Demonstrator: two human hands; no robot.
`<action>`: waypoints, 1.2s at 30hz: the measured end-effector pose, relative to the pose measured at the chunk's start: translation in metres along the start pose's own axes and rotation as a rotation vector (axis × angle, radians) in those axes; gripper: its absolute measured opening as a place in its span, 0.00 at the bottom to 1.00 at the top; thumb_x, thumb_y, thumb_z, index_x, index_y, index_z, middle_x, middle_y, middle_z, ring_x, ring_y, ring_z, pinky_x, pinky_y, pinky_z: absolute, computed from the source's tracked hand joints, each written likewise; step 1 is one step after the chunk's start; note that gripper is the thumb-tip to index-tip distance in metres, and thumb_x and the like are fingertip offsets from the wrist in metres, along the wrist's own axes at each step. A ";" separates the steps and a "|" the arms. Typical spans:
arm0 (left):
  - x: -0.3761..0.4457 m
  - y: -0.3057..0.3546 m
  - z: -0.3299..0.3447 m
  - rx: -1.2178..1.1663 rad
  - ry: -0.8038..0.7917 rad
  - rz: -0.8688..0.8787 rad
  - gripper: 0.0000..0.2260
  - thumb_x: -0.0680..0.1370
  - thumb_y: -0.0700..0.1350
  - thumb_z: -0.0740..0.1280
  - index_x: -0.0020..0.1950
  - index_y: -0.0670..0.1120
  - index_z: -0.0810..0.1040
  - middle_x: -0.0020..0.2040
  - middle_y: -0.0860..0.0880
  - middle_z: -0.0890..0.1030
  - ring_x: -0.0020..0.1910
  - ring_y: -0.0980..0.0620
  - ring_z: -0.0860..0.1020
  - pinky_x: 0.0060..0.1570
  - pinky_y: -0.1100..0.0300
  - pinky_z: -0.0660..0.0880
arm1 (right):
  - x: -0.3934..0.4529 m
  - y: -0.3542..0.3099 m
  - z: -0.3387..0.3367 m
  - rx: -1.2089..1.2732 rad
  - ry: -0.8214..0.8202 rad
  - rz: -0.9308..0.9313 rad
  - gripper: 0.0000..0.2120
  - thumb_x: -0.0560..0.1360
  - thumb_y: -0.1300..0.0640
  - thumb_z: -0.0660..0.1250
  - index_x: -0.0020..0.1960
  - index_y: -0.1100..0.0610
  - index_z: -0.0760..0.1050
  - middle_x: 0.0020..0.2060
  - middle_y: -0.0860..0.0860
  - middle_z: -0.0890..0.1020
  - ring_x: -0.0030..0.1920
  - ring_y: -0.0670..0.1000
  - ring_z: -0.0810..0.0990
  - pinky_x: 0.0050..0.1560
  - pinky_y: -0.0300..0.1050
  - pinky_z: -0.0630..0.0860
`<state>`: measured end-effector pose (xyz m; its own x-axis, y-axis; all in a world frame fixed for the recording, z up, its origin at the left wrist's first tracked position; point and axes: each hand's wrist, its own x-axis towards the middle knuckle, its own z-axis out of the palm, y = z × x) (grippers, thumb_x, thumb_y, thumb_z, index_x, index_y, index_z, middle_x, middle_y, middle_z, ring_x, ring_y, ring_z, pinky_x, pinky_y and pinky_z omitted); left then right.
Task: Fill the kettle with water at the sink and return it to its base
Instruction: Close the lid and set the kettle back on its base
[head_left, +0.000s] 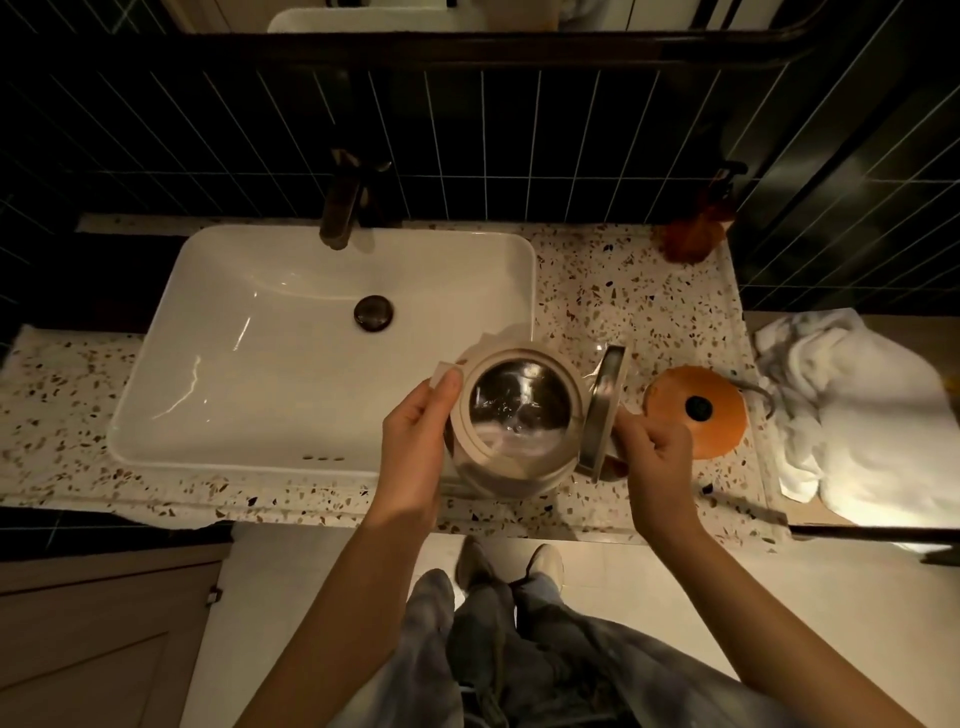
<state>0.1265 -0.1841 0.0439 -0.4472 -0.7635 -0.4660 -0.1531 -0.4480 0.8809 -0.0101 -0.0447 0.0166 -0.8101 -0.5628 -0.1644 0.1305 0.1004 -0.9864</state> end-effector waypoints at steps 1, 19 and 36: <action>0.000 0.001 0.001 0.040 -0.007 0.013 0.15 0.79 0.51 0.65 0.62 0.45 0.80 0.54 0.46 0.84 0.51 0.56 0.82 0.53 0.60 0.77 | 0.000 0.001 0.000 0.002 0.007 -0.004 0.23 0.79 0.65 0.59 0.26 0.73 0.67 0.21 0.57 0.67 0.21 0.47 0.71 0.26 0.36 0.77; -0.049 0.051 0.072 0.695 -0.283 0.610 0.23 0.78 0.50 0.66 0.73 0.52 0.69 0.65 0.53 0.77 0.60 0.59 0.76 0.59 0.57 0.77 | 0.013 0.006 0.001 -0.055 -0.008 -0.042 0.27 0.72 0.47 0.62 0.25 0.68 0.66 0.20 0.63 0.64 0.22 0.62 0.60 0.25 0.54 0.62; 0.000 0.013 -0.001 0.919 -0.171 0.607 0.20 0.82 0.49 0.60 0.75 0.52 0.67 0.76 0.55 0.66 0.76 0.60 0.57 0.75 0.54 0.59 | 0.015 0.001 -0.001 0.096 -0.009 0.009 0.19 0.78 0.67 0.58 0.28 0.62 0.69 0.16 0.44 0.67 0.18 0.41 0.68 0.21 0.31 0.70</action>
<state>0.1255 -0.1902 0.0550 -0.7741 -0.6327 0.0186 -0.4296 0.5468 0.7187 -0.0227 -0.0520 0.0128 -0.8037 -0.5693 -0.1732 0.1924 0.0269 -0.9809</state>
